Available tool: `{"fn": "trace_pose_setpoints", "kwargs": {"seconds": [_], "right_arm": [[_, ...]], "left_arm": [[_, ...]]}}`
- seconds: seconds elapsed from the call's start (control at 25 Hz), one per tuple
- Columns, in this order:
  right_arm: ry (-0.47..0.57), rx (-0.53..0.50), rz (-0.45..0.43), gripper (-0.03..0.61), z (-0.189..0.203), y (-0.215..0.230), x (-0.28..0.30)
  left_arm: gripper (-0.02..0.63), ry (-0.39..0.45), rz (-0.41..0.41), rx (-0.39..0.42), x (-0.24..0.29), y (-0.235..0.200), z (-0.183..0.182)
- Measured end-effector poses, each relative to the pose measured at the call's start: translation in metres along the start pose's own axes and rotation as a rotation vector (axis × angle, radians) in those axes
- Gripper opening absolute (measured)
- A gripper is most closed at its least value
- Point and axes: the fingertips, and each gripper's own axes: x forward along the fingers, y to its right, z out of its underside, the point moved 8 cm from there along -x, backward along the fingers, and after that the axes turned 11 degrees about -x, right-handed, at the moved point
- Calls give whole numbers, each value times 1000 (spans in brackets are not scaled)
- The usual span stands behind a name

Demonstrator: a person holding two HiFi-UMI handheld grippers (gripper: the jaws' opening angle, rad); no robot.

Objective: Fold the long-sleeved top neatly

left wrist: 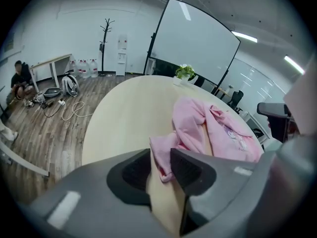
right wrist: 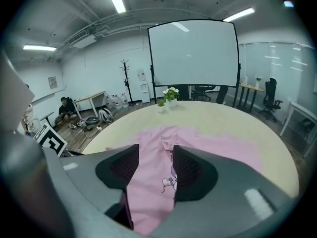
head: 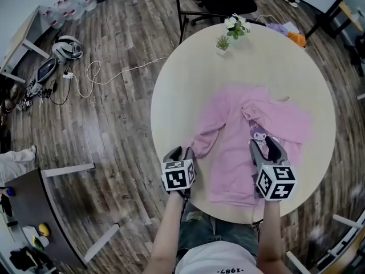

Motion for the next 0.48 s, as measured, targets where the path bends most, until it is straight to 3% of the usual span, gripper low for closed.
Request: {"fn": "trace_pose_setpoints", "kwargs": {"seconds": [0.36, 0.48], "right_arm": [[-10, 30, 22, 238, 12, 4, -8], [-15, 37, 23, 236, 15, 4, -10]], "left_arm": [[82, -5, -56, 79, 5, 6, 6], [34, -8, -60, 85, 6, 10, 6]]}}
